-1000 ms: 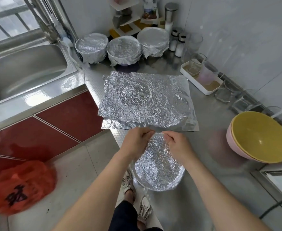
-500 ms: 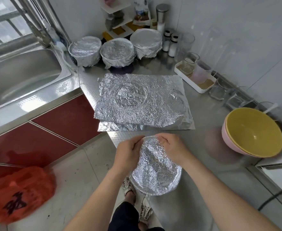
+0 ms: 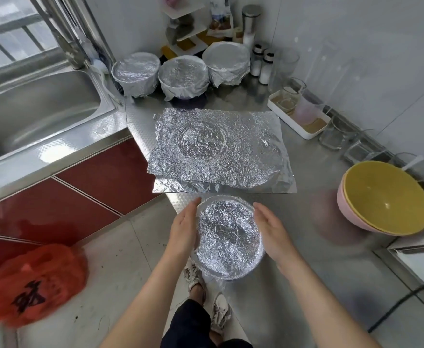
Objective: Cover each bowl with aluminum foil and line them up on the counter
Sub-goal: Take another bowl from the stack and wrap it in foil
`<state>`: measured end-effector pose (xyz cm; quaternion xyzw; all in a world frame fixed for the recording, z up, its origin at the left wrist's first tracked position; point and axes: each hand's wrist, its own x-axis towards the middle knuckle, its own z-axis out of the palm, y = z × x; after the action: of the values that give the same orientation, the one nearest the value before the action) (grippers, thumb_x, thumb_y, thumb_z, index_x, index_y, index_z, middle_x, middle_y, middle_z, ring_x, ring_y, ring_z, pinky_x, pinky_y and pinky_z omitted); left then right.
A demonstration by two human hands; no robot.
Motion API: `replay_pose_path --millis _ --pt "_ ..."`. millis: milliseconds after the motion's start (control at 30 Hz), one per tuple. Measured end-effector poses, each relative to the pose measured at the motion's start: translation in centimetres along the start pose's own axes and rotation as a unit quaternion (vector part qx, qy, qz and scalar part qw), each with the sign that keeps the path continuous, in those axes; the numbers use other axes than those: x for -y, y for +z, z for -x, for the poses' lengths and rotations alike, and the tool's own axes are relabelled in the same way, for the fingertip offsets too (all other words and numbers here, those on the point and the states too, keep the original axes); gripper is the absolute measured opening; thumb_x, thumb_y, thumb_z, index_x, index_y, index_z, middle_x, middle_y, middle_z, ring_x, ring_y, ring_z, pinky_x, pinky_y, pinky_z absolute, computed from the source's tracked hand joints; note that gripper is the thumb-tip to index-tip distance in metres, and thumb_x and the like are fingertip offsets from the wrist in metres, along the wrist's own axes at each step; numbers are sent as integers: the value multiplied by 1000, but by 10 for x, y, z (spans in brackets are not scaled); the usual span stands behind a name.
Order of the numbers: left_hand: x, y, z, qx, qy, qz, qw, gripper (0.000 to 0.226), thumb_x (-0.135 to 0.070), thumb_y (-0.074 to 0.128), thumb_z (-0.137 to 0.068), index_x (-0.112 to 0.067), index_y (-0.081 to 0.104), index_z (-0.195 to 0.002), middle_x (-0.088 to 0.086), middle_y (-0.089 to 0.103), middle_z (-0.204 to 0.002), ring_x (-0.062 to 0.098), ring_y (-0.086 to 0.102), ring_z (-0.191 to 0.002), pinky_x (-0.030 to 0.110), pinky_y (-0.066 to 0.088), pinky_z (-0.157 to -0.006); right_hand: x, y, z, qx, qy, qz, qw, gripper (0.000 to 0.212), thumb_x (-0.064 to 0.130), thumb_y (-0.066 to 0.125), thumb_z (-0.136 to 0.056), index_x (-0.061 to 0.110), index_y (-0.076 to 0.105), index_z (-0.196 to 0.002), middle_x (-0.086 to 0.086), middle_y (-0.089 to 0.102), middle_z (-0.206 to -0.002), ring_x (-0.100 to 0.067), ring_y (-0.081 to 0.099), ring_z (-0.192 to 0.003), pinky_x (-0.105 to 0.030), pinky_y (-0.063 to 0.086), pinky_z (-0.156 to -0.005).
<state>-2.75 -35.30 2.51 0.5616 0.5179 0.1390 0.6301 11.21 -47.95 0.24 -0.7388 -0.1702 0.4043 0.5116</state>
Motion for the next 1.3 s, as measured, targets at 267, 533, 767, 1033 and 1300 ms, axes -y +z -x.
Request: replay_pose_path --millis 267,533,767,1033,1300 --pt "0 -7 0 -13 -75 122 990 34 -43 38 -102 -36 71 -106 -9 69 -115 15 62 -110 43 43 -105 3 15 -3 -35 3 -13 999 31 16 41 -103 13 52 -132 -3 57 -129 -11 51 -115 -14 40 -91" --pt "-4 -12 3 23 -78 28 996 51 -52 36 -101 -24 45 -142 -7 45 -138 22 44 -131 44 33 -111 7 15 -7 -16 68 -56 996 34 27 48 -100 14 54 -131 1 58 -128 -13 52 -118 -23 36 -93" --pt "-23 -15 -10 -4 -38 43 998 31 -39 35 -104 -23 52 -126 -11 50 -86 8 45 -67 22 38 -58 38 19 -23 -3 43 -49 998 32 31 45 -101 17 54 -128 4 57 -123 -10 49 -114 -25 33 -94" --pt "-85 -19 -58 -25 -4 58 998 29 -32 37 -104 -17 56 -88 0 40 -67 11 34 -50 24 29 -45 92 13 -80 30 12 -28 999 34 38 43 -100 16 54 -123 7 55 -105 -13 46 -104 -33 28 -98" --pt "-122 -21 -148 -39 10 138 990 37 -38 35 -103 -20 64 -118 -3 67 -114 14 60 -110 36 43 -96 128 -9 -169 -11 33 -57 998 31 41 53 -96 16 54 -76 -8 49 -81 -23 46 -84 -38 36 -82"
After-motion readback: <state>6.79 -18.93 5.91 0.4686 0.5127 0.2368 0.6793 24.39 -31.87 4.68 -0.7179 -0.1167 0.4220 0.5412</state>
